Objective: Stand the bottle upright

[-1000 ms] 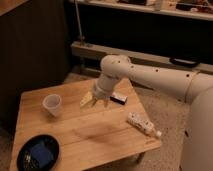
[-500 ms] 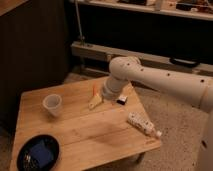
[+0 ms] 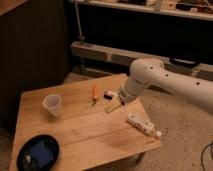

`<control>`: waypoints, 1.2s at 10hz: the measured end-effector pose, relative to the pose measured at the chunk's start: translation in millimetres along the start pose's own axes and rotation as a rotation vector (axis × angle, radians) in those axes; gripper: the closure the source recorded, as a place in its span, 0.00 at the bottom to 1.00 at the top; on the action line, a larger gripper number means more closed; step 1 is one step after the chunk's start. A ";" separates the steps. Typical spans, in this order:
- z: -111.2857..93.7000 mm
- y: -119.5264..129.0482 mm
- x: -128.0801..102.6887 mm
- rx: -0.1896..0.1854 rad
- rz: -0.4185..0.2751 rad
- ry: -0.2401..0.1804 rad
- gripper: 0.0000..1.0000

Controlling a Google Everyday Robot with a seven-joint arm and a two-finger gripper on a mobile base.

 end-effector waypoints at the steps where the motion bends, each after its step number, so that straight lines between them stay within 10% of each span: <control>1: 0.5 -1.1 1.0 0.001 -0.003 -0.001 0.20; 7: -13.0 29.7 -31.5 -0.084 -0.120 0.099 0.20; 12: -26.8 63.0 -83.7 -0.161 0.017 0.135 0.20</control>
